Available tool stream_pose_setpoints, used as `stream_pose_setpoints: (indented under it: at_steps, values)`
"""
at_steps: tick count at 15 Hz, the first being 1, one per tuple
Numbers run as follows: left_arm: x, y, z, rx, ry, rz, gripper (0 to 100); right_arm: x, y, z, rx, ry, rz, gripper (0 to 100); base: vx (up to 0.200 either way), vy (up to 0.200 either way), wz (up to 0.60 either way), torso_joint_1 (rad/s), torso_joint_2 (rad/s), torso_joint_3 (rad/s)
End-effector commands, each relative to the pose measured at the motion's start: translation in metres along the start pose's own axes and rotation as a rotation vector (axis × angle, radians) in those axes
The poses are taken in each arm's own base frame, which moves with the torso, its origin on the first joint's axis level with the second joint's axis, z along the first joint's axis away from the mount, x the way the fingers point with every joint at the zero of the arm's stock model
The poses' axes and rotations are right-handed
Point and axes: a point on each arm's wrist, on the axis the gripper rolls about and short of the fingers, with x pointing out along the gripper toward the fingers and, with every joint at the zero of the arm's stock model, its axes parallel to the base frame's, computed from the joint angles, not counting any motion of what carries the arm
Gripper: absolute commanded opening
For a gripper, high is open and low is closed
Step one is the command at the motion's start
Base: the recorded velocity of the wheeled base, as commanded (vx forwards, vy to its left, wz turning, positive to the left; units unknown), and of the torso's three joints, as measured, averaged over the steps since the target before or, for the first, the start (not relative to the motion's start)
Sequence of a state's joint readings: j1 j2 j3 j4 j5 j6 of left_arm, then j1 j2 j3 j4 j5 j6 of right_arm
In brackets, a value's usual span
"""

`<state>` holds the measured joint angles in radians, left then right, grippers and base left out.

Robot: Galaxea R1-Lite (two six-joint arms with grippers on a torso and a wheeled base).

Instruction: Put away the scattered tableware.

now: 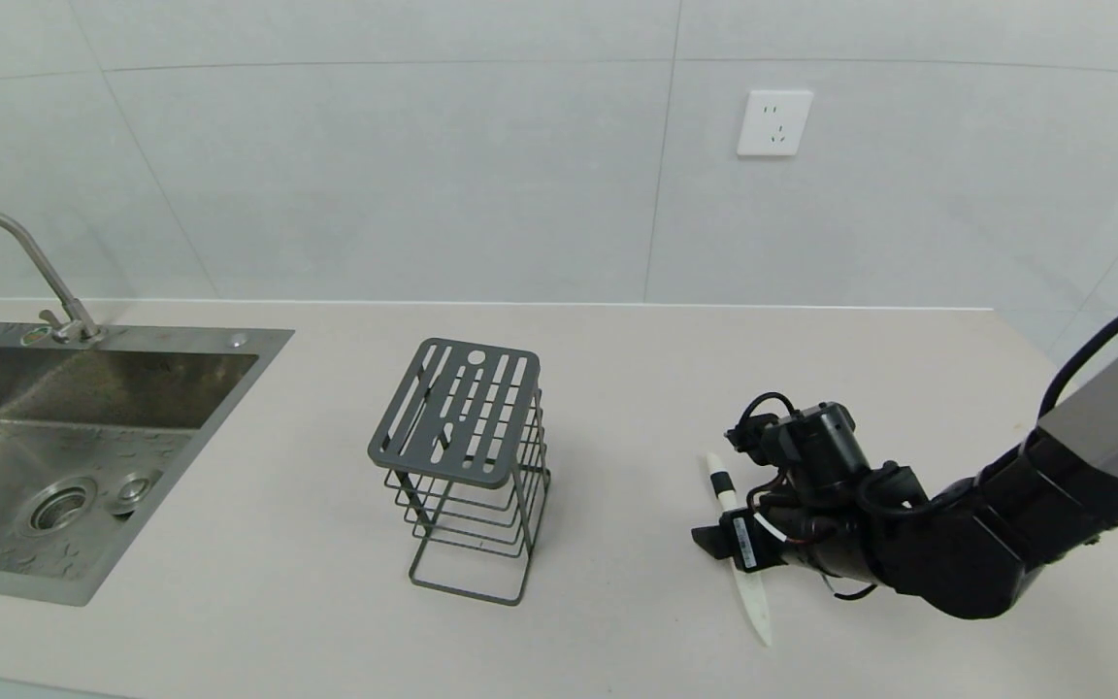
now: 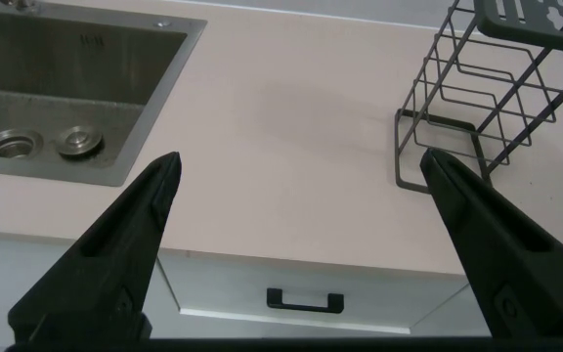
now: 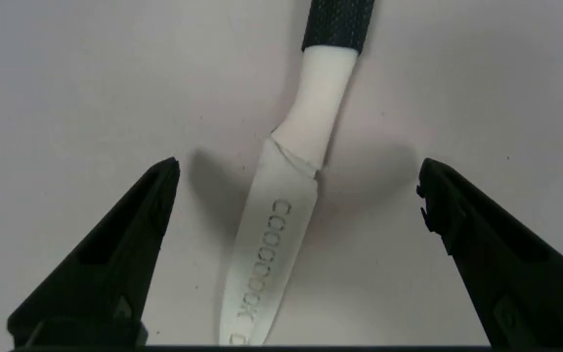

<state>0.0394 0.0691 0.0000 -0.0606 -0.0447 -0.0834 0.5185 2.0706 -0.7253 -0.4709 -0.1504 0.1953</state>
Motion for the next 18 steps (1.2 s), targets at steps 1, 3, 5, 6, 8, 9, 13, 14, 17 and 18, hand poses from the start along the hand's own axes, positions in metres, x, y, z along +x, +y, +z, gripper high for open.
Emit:
stream_pose_setpoints:
  at_steps: [1,3,5,6,8,9,13,14,17,18]
  values:
    - [0.000,0.000,0.000,-0.001,0.001,0.001,100,0.004,0.002,0.002,-0.001,-0.003,0.002,100,0.000,0.000,0.00,0.000,0.00,0.000]
    - [0.000,0.000,0.000,-0.001,0.001,0.001,100,0.004,0.003,0.002,-0.008,-0.002,0.003,100,0.000,0.000,0.00,0.000,0.00,0.000]
    - [0.000,0.000,0.000,-0.001,0.001,0.001,100,0.006,0.004,-0.003,-0.015,0.018,0.002,100,0.000,0.000,0.00,0.000,0.00,0.000]
    - [0.000,0.000,0.000,-0.001,0.001,0.001,100,0.009,0.004,-0.006,-0.017,0.031,-0.001,100,0.000,0.000,0.00,0.000,0.00,0.000]
    - [0.000,0.000,0.000,-0.001,0.000,0.007,100,0.013,0.003,-0.012,-0.026,0.060,-0.009,0,0.000,0.000,0.00,0.000,0.00,0.000]
    - [0.000,0.000,0.000,-0.001,0.000,0.008,100,0.013,0.002,-0.017,-0.033,0.079,-0.022,0,0.000,0.000,0.00,0.000,0.00,0.000]
    - [0.000,0.000,0.000,-0.004,0.000,0.007,100,0.011,0.001,-0.021,-0.079,0.080,-0.050,0,0.000,0.000,0.00,0.000,0.00,0.000]
    - [0.000,0.000,0.000,-0.010,0.000,0.007,100,0.011,0.001,-0.019,-0.079,0.071,-0.047,0,0.000,0.000,0.00,0.000,0.00,0.000]
    - [0.000,0.000,0.000,-0.021,-0.004,0.003,100,0.000,0.003,0.005,-0.083,-0.049,-0.028,0,0.000,0.000,0.00,0.000,0.00,0.000]
    - [0.000,0.000,0.000,-0.016,-0.003,0.004,100,-0.008,0.004,0.018,-0.091,-0.115,-0.015,0,0.000,0.000,0.00,0.000,0.00,0.000]
